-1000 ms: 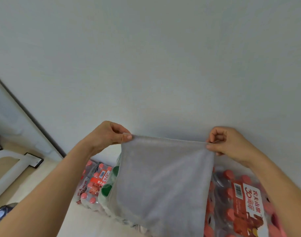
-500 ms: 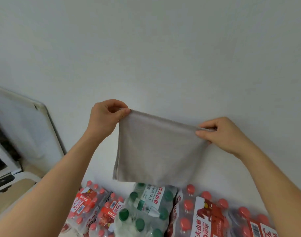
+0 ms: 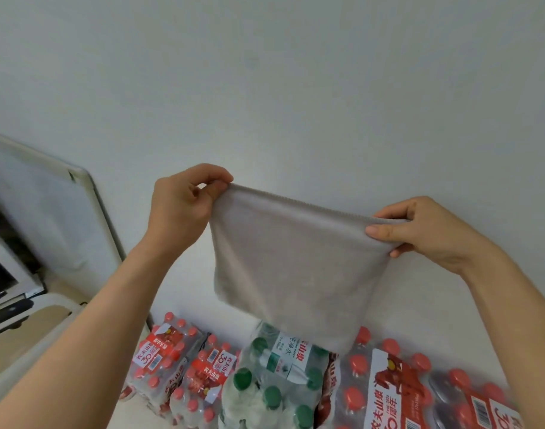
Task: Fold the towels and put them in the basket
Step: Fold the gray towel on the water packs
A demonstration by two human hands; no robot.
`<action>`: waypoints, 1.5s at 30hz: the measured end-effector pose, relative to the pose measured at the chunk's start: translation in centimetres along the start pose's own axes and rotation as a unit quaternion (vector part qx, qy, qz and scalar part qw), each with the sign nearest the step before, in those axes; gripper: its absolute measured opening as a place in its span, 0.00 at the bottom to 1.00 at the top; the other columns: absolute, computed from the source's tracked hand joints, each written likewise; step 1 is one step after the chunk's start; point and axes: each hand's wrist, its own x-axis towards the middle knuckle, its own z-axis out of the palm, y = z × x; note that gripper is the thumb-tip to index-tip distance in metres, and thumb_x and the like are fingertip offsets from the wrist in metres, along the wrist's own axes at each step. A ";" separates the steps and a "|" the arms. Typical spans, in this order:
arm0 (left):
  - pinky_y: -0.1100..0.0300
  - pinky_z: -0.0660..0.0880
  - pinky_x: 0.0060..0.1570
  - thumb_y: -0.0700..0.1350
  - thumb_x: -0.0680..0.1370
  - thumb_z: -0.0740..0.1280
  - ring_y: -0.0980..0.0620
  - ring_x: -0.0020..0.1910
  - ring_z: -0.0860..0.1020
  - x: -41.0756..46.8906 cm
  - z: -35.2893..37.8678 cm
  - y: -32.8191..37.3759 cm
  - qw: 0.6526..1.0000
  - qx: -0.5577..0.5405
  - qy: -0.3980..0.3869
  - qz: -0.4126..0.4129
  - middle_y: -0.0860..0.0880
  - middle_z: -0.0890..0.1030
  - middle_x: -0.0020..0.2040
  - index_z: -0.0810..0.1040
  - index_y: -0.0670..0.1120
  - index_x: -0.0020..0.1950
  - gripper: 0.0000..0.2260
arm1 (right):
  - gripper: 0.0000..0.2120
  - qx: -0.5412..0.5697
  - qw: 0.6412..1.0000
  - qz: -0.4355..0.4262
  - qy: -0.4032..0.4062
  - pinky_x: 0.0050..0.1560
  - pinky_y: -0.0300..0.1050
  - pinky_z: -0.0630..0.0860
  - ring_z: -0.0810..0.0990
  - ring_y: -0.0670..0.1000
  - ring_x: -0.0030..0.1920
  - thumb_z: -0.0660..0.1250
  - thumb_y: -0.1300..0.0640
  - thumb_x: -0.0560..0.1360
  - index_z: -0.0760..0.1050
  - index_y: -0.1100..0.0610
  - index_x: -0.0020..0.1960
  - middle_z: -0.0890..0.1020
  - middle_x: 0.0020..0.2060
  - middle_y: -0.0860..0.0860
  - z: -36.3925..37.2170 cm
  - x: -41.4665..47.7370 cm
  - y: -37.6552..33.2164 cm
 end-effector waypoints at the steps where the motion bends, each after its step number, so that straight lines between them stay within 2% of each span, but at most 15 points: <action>1: 0.64 0.74 0.46 0.38 0.76 0.68 0.57 0.42 0.79 0.0 0.1 -0.6 1.000 0.001 0.000 -0.009 0.64 0.82 0.43 0.81 0.58 0.43 0.13 | 0.05 -0.007 1.000 0.010 -0.008 0.32 0.38 0.79 0.82 0.46 0.38 0.74 0.61 0.70 0.84 0.62 0.44 0.85 0.38 0.54 0.3 0.4 0.0; 6: 0.69 0.74 0.48 0.37 0.77 0.67 0.64 0.43 0.79 -0.4 0.1 -3.1 0.998 -0.012 0.005 -0.055 0.67 0.81 0.40 0.79 0.59 0.42 0.15 | 0.04 -0.030 1.000 0.003 0.001 0.37 0.41 0.81 0.82 0.48 0.40 0.71 0.62 0.74 0.83 0.62 0.45 0.85 0.39 0.55 3.4 2.3 0.8; 9: 0.69 0.74 0.49 0.34 0.76 0.66 0.63 0.44 0.80 -0.2 -1.6 -1.5 0.996 -0.075 0.032 -0.021 0.66 0.82 0.39 0.81 0.55 0.43 0.14 | 0.05 0.042 0.996 -0.046 0.068 0.35 0.38 0.80 0.82 0.45 0.37 0.69 0.65 0.74 0.82 0.57 0.42 0.84 0.35 0.49 4.0 3.1 0.6; 12: 0.65 0.74 0.46 0.33 0.75 0.66 0.59 0.43 0.81 -0.5 -2.8 2.1 0.987 -0.160 0.009 0.031 0.60 0.83 0.40 0.82 0.57 0.42 0.17 | 0.05 0.104 0.987 -0.080 0.093 0.41 0.40 0.81 0.83 0.48 0.40 0.69 0.66 0.74 0.83 0.59 0.44 0.84 0.38 0.53 2.8 2.9 0.2; 15: 0.67 0.74 0.39 0.32 0.73 0.66 0.59 0.37 0.80 -3.3 -1.8 5.5 0.960 -0.267 -0.078 0.015 0.56 0.84 0.37 0.84 0.53 0.40 0.16 | 0.11 0.099 0.989 -0.091 0.059 0.44 0.37 0.79 0.83 0.47 0.40 0.68 0.70 0.72 0.84 0.56 0.40 0.85 0.36 0.51 1.7 1.5 1.1; 17: 0.73 0.72 0.35 0.30 0.73 0.66 0.64 0.34 0.78 -6.5 0.6 7.1 0.931 -0.315 -0.187 0.000 0.58 0.83 0.35 0.83 0.46 0.42 0.12 | 0.15 -0.010 0.995 -0.090 0.052 0.41 0.33 0.75 0.79 0.43 0.36 0.68 0.74 0.70 0.82 0.55 0.36 0.83 0.32 0.48 0.6 0.1 3.2; 21: 0.75 0.70 0.39 0.30 0.76 0.67 0.68 0.35 0.77 -16.7 8.5 9.0 0.848 -0.319 -0.415 -0.081 0.58 0.82 0.34 0.82 0.36 0.45 0.05 | 0.22 -0.248 0.968 0.008 -0.046 0.40 0.45 0.71 0.78 0.53 0.36 0.65 0.74 0.66 0.82 0.47 0.35 0.82 0.34 0.57 -2.9 -3.2 11.0; 24: 0.73 0.72 0.47 0.34 0.76 0.67 0.69 0.42 0.77 -24.7 14.5 10.0 0.821 -0.291 -0.476 -0.120 0.46 0.85 0.43 0.83 0.36 0.49 0.06 | 0.24 -0.331 0.939 0.061 -0.067 0.41 0.30 0.71 0.78 0.44 0.39 0.64 0.75 0.65 0.81 0.44 0.37 0.80 0.35 0.45 -4.1 -6.8 17.7; 27: 0.73 0.71 0.52 0.35 0.76 0.67 0.68 0.47 0.78 -30.3 18.8 11.6 0.812 -0.257 -0.510 -0.118 0.44 0.85 0.48 0.84 0.38 0.49 0.06 | 0.27 -0.366 0.925 0.090 -0.048 0.38 0.31 0.66 0.74 0.50 0.39 0.62 0.75 0.64 0.79 0.42 0.37 0.73 0.35 0.44 -5.1 -10.7 24.1; 30: 0.73 0.69 0.55 0.36 0.77 0.67 0.64 0.52 0.78 -33.9 21.8 13.6 0.808 -0.233 -0.533 -0.094 0.47 0.84 0.50 0.84 0.41 0.51 0.08 | 0.24 -0.330 0.935 0.127 0.015 0.43 0.45 0.70 0.74 0.53 0.42 0.61 0.76 0.66 0.82 0.48 0.36 0.71 0.39 0.49 -6.8 -14.6 29.3; 36: 0.72 0.69 0.55 0.40 0.78 0.65 0.56 0.51 0.79 -38.5 26.3 16.2 0.812 -0.177 -0.555 0.031 0.49 0.84 0.50 0.84 0.46 0.52 0.08 | 0.21 -0.272 0.943 0.135 0.137 0.44 0.40 0.66 0.74 0.53 0.45 0.64 0.76 0.67 0.78 0.49 0.33 0.70 0.43 0.52 -9.3 -18.7 34.8; 38: 0.69 0.70 0.56 0.38 0.78 0.63 0.51 0.53 0.78 -40.1 28.1 17.0 0.798 -0.141 -0.582 0.061 0.47 0.82 0.52 0.83 0.45 0.53 0.10 | 0.19 -0.258 0.943 0.134 0.163 0.47 0.39 0.68 0.74 0.52 0.45 0.64 0.73 0.70 0.79 0.49 0.37 0.71 0.45 0.52 -10.0 -19.2 35.7; 40: 0.76 0.64 0.54 0.38 0.78 0.60 0.47 0.55 0.78 -41.1 29.6 17.8 0.785 -0.123 -0.602 0.078 0.44 0.81 0.54 0.83 0.42 0.54 0.13 | 0.16 -0.246 0.941 0.135 0.190 0.53 0.42 0.72 0.76 0.52 0.46 0.62 0.70 0.73 0.82 0.51 0.46 0.72 0.47 0.52 -10.7 -19.8 35.9; 42: 0.75 0.65 0.47 0.44 0.75 0.57 0.48 0.50 0.78 -41.9 30.5 18.3 0.785 -0.082 -0.603 0.118 0.46 0.81 0.51 0.84 0.44 0.51 0.16 | 0.14 -0.232 0.933 0.155 0.230 0.54 0.46 0.74 0.77 0.52 0.45 0.62 0.68 0.74 0.81 0.54 0.53 0.75 0.43 0.50 -11.4 -20.8 35.3; 45: 0.71 0.70 0.43 0.44 0.69 0.62 0.56 0.41 0.78 -43.4 31.2 17.6 0.793 -0.088 -0.591 0.120 0.53 0.80 0.43 0.84 0.51 0.44 0.12 | 0.08 -0.122 0.940 0.220 0.228 0.44 0.46 0.76 0.78 0.48 0.32 0.64 0.60 0.76 0.80 0.52 0.48 0.80 0.30 0.46 -11.3 -23.3 33.2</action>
